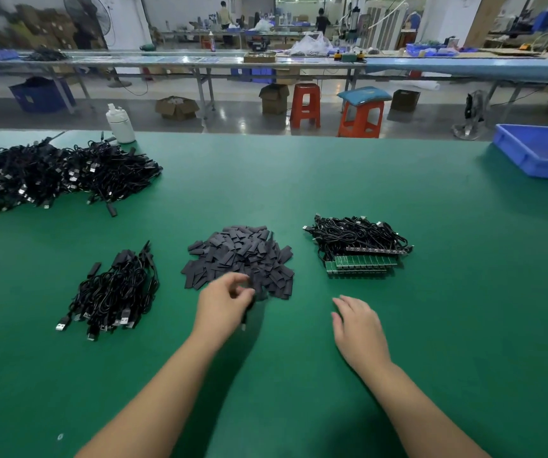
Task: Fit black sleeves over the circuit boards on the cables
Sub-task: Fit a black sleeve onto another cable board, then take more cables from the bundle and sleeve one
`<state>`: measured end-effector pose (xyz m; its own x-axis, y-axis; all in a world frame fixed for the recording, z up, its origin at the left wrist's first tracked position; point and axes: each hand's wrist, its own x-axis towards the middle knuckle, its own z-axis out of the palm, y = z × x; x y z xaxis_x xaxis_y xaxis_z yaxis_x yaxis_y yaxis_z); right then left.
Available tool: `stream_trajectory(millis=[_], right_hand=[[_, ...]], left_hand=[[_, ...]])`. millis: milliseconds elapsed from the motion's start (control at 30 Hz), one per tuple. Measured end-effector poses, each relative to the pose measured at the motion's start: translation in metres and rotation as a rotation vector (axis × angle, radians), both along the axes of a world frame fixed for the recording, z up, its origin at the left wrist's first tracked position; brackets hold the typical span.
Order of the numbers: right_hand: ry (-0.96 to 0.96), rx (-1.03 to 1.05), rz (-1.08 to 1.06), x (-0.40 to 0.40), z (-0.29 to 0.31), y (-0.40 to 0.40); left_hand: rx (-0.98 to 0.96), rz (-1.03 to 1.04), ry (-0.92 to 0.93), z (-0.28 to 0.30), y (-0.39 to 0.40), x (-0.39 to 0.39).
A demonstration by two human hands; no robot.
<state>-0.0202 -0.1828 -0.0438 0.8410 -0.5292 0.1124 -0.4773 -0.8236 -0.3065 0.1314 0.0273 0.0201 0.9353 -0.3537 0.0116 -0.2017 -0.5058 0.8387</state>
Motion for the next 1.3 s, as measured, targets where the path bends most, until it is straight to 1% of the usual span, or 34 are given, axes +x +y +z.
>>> stream_trajectory(millis=[100, 167, 267, 367, 433, 500, 567, 600, 667, 733, 800, 900, 1033, 1200, 1267, 1300], right_hand=[[0.035, -0.043, -0.036, -0.012, -0.012, -0.003], [0.044, -0.065, -0.043, -0.011, -0.011, 0.0], [0.039, -0.073, -0.056, -0.009, -0.011, 0.003], [0.046, -0.091, -0.061, -0.009, -0.012, 0.002], [0.036, -0.092, -0.063, -0.009, -0.013, 0.003], [0.024, -0.09, -0.062, -0.009, -0.014, 0.002], [0.025, -0.089, -0.062, -0.01, -0.015, 0.002], [0.024, -0.087, -0.063, -0.01, -0.015, 0.002], [0.021, -0.083, -0.062, -0.01, -0.016, 0.002], [0.025, -0.085, -0.062, -0.01, -0.016, 0.001], [0.019, -0.08, -0.063, -0.011, -0.017, 0.0], [0.015, -0.07, -0.062, -0.01, -0.018, 0.0], [0.014, -0.075, -0.064, -0.01, -0.018, 0.0], [0.017, -0.086, -0.062, -0.009, -0.018, 0.0], [0.014, -0.095, -0.063, -0.009, -0.018, 0.0], [0.011, -0.097, -0.066, -0.009, -0.017, 0.001]], left_hand=[[0.221, 0.11, -0.193, 0.013, 0.03, 0.048], [0.351, 0.192, -0.238, 0.014, 0.051, 0.078], [0.575, 0.274, -0.248, 0.001, 0.086, 0.109], [0.743, 0.277, -0.259, -0.015, 0.109, 0.121], [0.813, 0.256, -0.29, -0.02, 0.111, 0.123], [0.889, 0.224, -0.354, -0.021, 0.108, 0.123], [0.973, 0.189, -0.459, -0.026, 0.107, 0.123], [0.985, 0.174, -0.503, -0.03, 0.107, 0.123], [0.944, 0.146, -0.521, -0.041, 0.108, 0.125], [0.882, 0.161, -0.48, -0.05, 0.11, 0.128], [0.86, 0.183, -0.464, -0.054, 0.114, 0.134], [0.835, 0.192, -0.443, -0.053, 0.123, 0.147], [0.779, 0.252, -0.368, -0.047, 0.138, 0.16], [0.932, 0.222, -0.337, -0.035, 0.151, 0.166], [0.955, 0.224, -0.399, -0.03, 0.144, 0.164], [0.909, 0.233, -0.452, -0.03, 0.137, 0.161]])
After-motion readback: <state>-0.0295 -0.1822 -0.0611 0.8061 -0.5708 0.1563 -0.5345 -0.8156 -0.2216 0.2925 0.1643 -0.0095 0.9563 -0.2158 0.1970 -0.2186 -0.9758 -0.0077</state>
